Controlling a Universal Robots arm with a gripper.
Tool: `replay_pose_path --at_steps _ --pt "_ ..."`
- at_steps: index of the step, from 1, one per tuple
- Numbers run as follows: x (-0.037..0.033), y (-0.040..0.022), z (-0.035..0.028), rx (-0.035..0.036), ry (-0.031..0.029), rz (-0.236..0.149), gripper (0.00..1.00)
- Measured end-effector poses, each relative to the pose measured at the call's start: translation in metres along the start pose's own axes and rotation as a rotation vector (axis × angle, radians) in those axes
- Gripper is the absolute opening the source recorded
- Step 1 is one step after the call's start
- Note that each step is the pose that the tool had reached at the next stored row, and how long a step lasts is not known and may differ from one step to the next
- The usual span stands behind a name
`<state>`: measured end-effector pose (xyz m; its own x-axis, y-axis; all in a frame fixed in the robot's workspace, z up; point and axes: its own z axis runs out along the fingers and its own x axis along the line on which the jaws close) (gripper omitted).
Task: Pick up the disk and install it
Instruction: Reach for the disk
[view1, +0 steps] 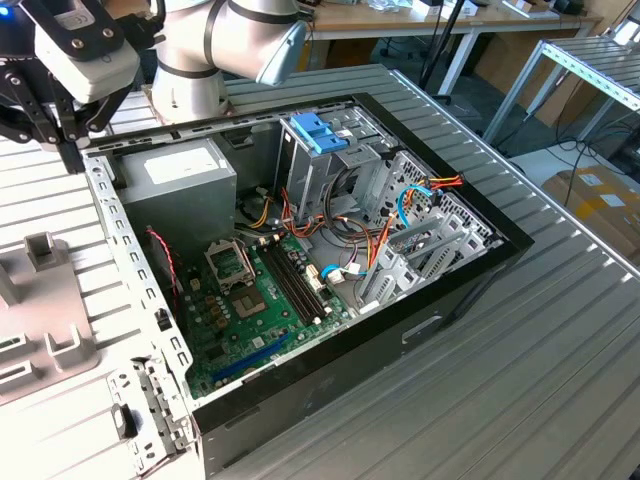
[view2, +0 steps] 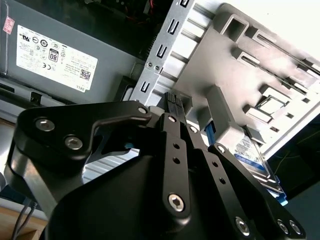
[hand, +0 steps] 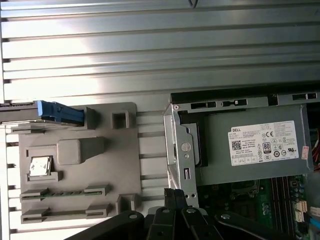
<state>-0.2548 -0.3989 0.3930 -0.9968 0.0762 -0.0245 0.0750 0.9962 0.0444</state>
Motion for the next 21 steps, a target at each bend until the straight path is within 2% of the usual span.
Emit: replay_pose_path --at_steps 21 --pt "0.0168 -0.0013 -0.0004 0.0000 0.0000 0.000 0.11"
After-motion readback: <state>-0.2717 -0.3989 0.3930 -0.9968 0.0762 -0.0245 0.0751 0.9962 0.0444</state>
